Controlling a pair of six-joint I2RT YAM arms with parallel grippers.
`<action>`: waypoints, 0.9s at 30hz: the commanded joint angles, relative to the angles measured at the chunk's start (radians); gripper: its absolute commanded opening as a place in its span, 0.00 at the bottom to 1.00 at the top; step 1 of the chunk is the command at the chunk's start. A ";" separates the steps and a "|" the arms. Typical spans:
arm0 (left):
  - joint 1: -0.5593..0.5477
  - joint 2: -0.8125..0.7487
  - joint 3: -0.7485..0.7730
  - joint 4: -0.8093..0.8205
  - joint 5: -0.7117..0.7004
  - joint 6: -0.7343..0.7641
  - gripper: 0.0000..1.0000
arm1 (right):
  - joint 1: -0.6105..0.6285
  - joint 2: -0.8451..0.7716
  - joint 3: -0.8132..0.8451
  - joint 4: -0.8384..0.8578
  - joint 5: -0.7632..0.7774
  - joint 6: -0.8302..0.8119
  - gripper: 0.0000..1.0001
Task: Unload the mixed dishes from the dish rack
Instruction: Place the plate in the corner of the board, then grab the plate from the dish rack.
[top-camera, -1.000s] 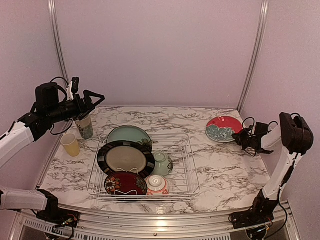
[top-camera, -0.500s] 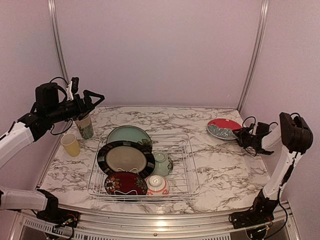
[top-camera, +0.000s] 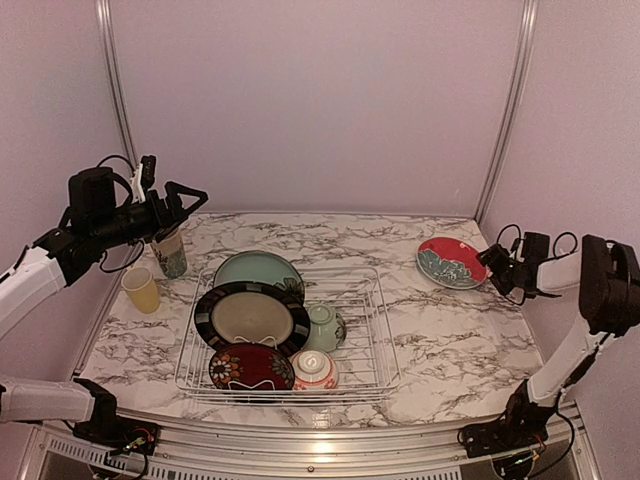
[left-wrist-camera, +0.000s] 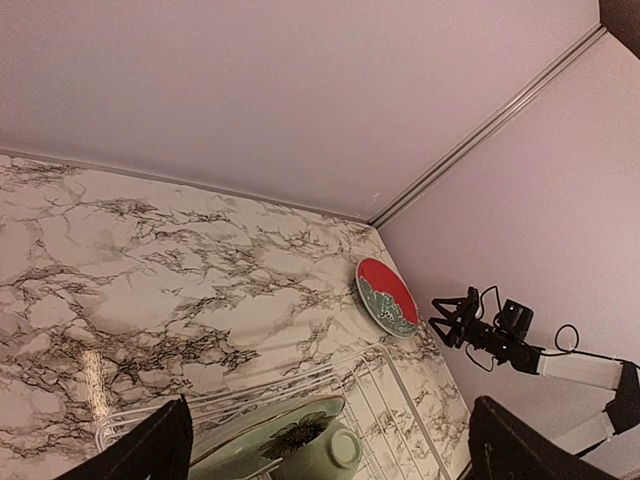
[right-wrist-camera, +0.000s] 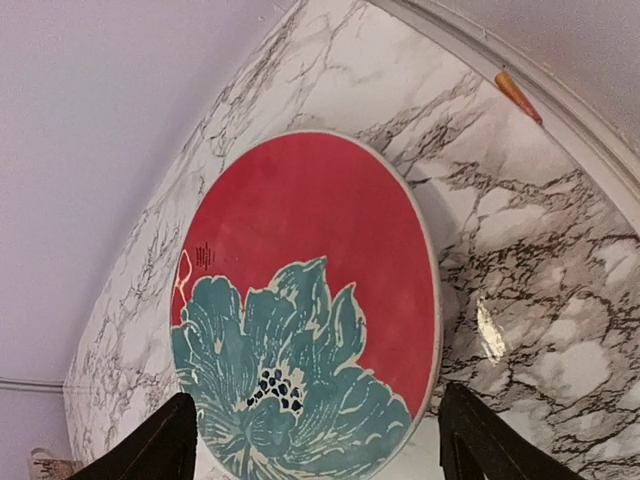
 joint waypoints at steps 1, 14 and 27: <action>-0.002 -0.014 -0.012 -0.019 -0.011 0.021 0.99 | -0.006 -0.104 0.001 -0.122 0.118 -0.120 0.80; -0.005 -0.005 -0.028 0.011 -0.003 0.009 0.99 | 0.045 -0.306 -0.039 -0.205 0.140 -0.273 0.80; -0.014 0.000 -0.028 0.014 -0.009 0.002 0.99 | 0.484 -0.332 0.152 -0.319 0.089 -0.555 0.79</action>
